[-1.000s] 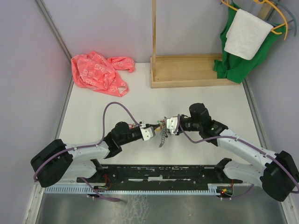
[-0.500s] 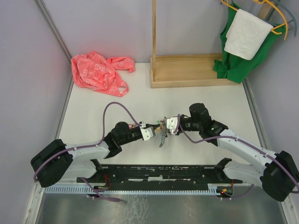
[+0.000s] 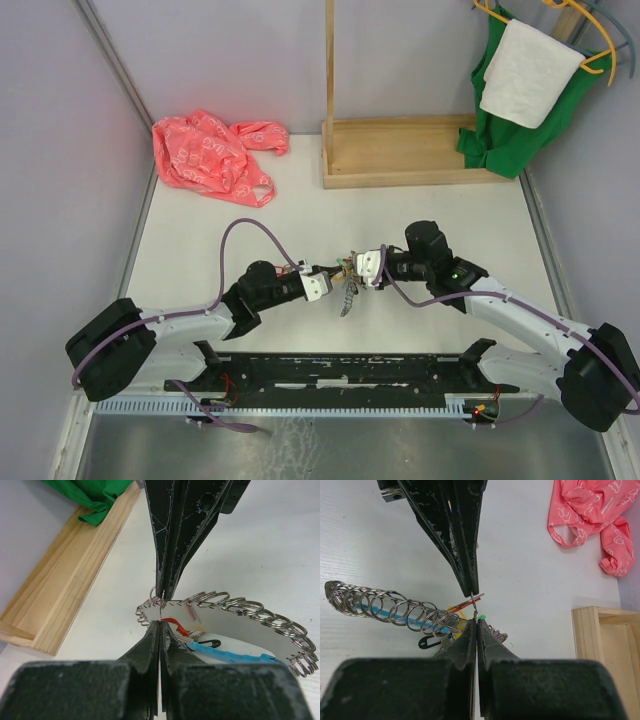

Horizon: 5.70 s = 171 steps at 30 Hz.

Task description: Put the keys on the keyring

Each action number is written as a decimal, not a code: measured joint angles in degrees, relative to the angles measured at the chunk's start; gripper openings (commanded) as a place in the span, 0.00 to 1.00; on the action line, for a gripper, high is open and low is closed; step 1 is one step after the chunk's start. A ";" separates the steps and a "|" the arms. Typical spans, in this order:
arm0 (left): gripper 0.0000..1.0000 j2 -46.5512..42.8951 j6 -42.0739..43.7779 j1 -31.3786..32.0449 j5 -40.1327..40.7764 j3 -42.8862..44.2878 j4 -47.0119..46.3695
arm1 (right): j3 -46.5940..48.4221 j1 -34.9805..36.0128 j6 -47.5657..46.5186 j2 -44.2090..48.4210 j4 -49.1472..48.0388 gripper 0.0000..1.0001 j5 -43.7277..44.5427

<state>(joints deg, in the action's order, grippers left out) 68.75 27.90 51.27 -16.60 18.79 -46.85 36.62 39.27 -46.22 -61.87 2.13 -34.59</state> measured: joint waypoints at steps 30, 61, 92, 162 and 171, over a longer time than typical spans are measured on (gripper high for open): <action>0.03 0.26 0.00 0.35 1.53 0.02 -0.02 | -0.76 0.00 1.40 0.55 -1.29 0.01 -0.04; 0.03 0.35 -1.33 0.39 1.51 0.02 -1.11 | -0.76 0.00 1.95 -0.13 -1.77 0.01 -1.73; 0.03 -0.55 -7.91 -4.31 -5.77 2.32 2.54 | -1.40 -0.68 3.02 2.91 -4.33 0.01 -5.33; 0.26 6.45 -14.53 -8.02 -15.15 -0.81 -10.29 | -18.75 -4.85 24.90 -8.74 -49.88 0.01 -12.85; 0.21 6.67 -13.88 -8.00 -16.22 -0.37 -8.70 | -18.75 -4.85 24.90 -8.02 -48.78 0.01 -13.22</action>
<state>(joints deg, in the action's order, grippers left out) 75.42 14.02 43.27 -32.82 18.41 -55.55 17.87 34.41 -21.32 -69.89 -46.65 -47.81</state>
